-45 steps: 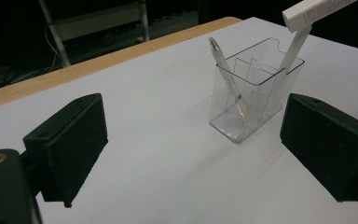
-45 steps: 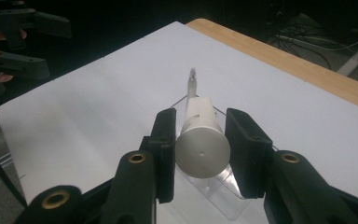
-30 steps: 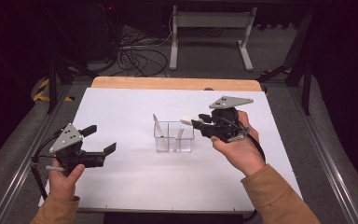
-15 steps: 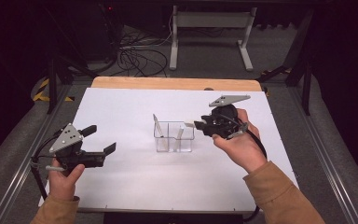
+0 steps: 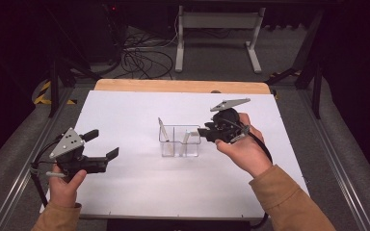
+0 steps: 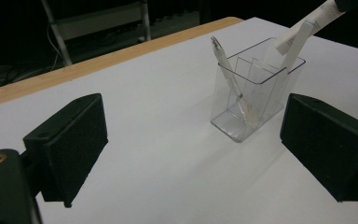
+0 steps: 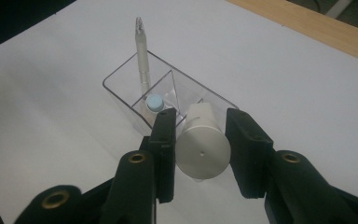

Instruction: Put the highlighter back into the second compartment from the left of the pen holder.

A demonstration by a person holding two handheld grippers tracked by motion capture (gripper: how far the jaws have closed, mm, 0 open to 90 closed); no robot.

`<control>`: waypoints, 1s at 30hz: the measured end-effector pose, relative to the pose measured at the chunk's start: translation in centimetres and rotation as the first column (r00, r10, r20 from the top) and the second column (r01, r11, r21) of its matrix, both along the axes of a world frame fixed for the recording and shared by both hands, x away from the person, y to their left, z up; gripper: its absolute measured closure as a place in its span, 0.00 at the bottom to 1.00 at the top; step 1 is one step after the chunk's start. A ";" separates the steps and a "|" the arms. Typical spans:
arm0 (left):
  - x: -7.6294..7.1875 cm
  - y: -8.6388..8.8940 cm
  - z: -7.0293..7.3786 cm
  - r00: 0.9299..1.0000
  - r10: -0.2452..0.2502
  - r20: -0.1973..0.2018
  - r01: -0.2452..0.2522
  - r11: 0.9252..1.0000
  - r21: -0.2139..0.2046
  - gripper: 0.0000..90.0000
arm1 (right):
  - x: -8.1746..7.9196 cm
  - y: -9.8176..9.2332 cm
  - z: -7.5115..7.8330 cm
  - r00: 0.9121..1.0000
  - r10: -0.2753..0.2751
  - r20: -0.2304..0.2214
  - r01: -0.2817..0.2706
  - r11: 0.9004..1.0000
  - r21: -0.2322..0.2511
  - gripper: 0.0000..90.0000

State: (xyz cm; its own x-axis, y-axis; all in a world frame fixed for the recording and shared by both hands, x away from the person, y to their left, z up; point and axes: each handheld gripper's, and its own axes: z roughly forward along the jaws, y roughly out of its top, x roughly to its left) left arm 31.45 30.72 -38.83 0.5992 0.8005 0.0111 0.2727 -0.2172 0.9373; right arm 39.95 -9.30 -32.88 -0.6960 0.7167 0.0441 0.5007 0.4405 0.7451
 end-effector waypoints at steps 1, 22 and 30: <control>0.0 0.0 0.0 1.000 0.000 0.000 0.000 1.000 0.000 0.09 | 0.1 0.1 -0.2 1.000 0.005 0.015 -0.005 1.000 0.009 0.72; -0.7 0.2 -0.2 1.000 -0.002 -0.001 0.002 1.000 -0.001 0.09 | -0.4 -2.3 -0.6 0.968 0.019 0.250 -0.051 0.991 0.122 0.28; -0.9 0.2 -0.2 1.000 -0.007 -0.002 0.007 1.000 -0.001 0.09 | -1.6 -4.5 -1.4 0.945 0.033 0.325 -0.092 0.982 0.168 0.22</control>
